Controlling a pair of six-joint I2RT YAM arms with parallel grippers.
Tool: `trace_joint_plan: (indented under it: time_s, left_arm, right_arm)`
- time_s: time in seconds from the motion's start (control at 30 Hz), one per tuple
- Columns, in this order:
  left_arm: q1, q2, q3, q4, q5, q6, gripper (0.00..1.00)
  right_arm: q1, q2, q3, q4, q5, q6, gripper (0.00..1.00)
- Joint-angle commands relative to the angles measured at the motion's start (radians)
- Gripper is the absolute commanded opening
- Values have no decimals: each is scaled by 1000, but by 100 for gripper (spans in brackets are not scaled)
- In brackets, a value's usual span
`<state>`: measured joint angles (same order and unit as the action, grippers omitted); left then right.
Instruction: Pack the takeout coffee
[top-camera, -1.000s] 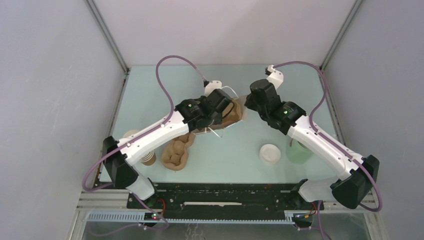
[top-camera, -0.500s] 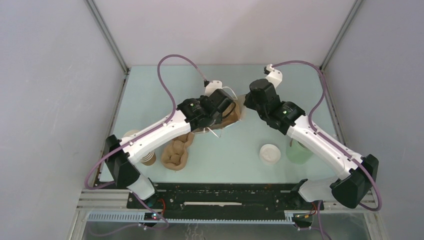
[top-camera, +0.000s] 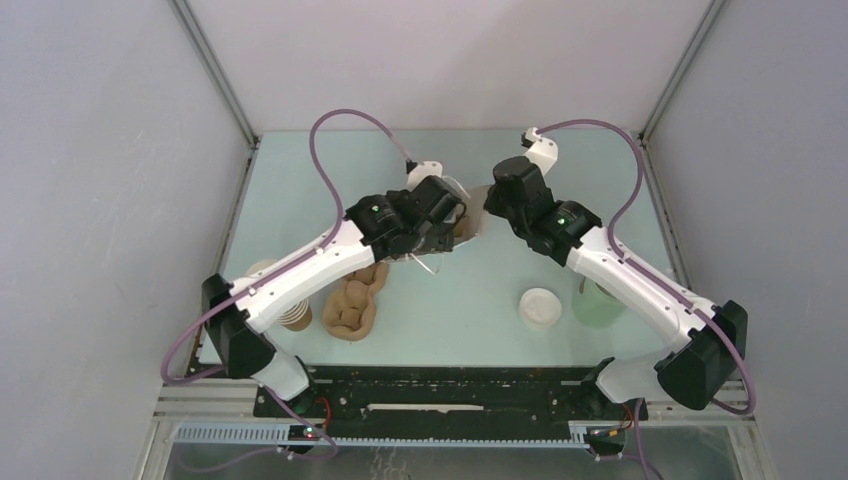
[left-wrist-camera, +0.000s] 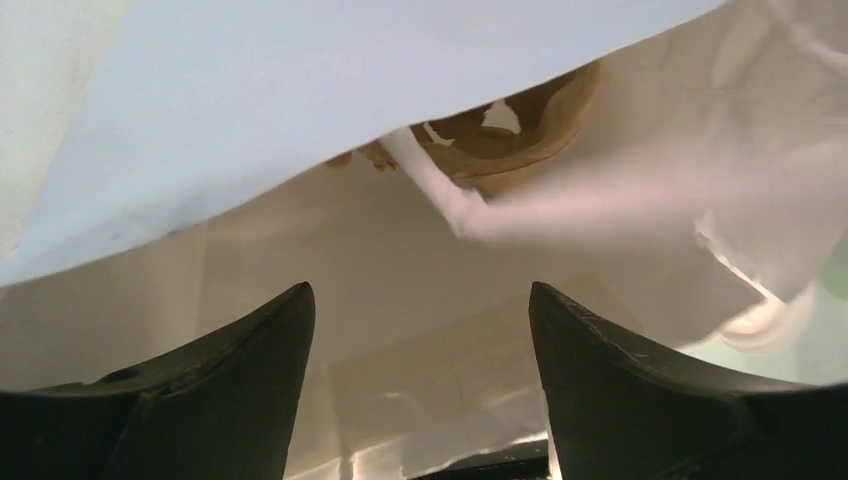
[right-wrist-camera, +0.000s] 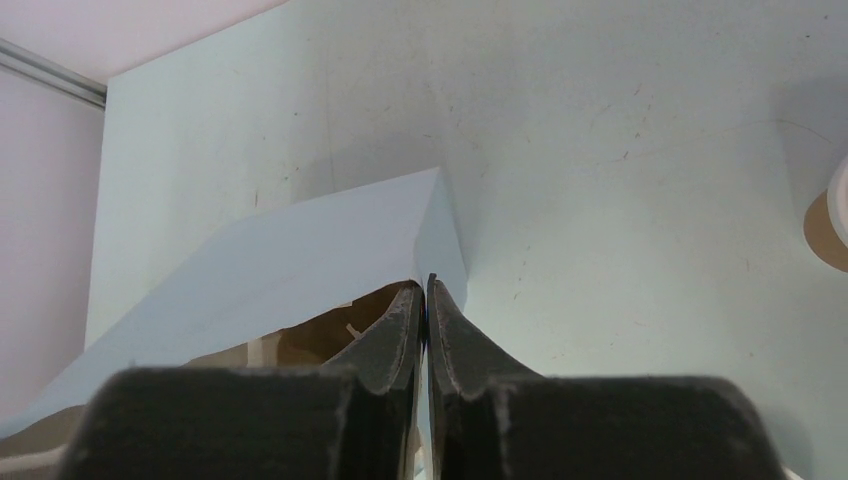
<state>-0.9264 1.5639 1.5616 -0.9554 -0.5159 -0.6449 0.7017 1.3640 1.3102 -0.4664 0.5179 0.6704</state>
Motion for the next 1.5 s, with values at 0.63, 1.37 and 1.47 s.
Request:
trace_joint_plan:
  time_s: [0.63,1.37,1.47]
  left_arm:
    - [154,-443,-48,-87,217,86,98]
    - [149,-312,-199,187,34,128,16]
    - [136,-377,-322,365,57,111,14]
  right_arm:
    - [2,16,48,6,40,-80,9]
    - [15,-57,16,67,-31,-373,7]
    - [24,-108,-69,195,-125,-483,8]
